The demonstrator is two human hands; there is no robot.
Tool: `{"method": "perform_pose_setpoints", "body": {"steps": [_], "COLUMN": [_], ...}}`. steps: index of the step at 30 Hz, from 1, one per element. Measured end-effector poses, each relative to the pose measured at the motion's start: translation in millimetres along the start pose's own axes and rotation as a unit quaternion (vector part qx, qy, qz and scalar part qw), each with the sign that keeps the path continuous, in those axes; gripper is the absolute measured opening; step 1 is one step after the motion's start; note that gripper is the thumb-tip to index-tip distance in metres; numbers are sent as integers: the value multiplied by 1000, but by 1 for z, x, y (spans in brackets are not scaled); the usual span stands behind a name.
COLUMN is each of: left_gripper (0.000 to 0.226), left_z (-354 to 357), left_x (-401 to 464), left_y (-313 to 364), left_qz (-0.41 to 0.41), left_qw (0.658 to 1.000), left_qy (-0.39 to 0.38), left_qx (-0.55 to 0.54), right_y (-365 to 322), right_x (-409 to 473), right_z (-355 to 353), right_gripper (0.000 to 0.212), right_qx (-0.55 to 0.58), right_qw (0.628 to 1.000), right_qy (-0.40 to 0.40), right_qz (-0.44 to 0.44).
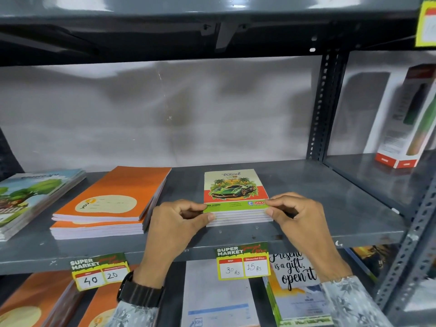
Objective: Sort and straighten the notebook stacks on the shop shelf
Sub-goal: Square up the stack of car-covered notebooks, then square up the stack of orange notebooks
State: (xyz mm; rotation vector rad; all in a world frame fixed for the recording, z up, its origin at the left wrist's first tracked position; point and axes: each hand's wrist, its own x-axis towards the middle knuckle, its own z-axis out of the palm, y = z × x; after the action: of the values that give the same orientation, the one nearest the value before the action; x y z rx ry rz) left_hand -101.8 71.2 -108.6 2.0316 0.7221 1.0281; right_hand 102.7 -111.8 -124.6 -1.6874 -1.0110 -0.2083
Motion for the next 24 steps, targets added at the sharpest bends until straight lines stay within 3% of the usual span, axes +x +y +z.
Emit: {"method": "perform_pose_setpoints", "body": {"steps": [5, 8, 10, 12, 15, 18, 20, 24], "left_gripper": [28, 35, 27, 17, 28, 51, 63, 33], "left_z": [-4, -22, -60, -106, -174, -222, -236, -238], "left_x": [1, -6, -10, -14, -7, 9, 11, 9], "left_y": [6, 9, -1, -15, -53, -88, -103, -119], "left_qz": [-12, 3, 12, 37, 55, -16, -33, -11], "left_qw": [999, 999, 999, 992, 969, 972, 985, 993], "left_qy": [-32, -32, 34, 119, 195, 102, 48, 53], "left_qx": [7, 22, 1, 24, 141, 211, 160, 102], "right_y": [-8, -21, -45, -79, -125, -145, -148, -152], "right_x": [-1, -3, -4, -10, -15, -12, -13, -21], "right_z": [-3, -4, 14, 46, 109, 168, 193, 212], "right_gripper": [15, 22, 18, 8, 10, 32, 42, 38], "right_qx": [15, -68, -75, -29, -10, -41, -45, -30], "right_qw": [1000, 996, 989, 988, 992, 988, 986, 995], "right_qy": [-7, 43, 102, 112, 14, -120, -154, -96], "right_qz": [2, -37, -71, -99, -125, -84, -48, -25]}}
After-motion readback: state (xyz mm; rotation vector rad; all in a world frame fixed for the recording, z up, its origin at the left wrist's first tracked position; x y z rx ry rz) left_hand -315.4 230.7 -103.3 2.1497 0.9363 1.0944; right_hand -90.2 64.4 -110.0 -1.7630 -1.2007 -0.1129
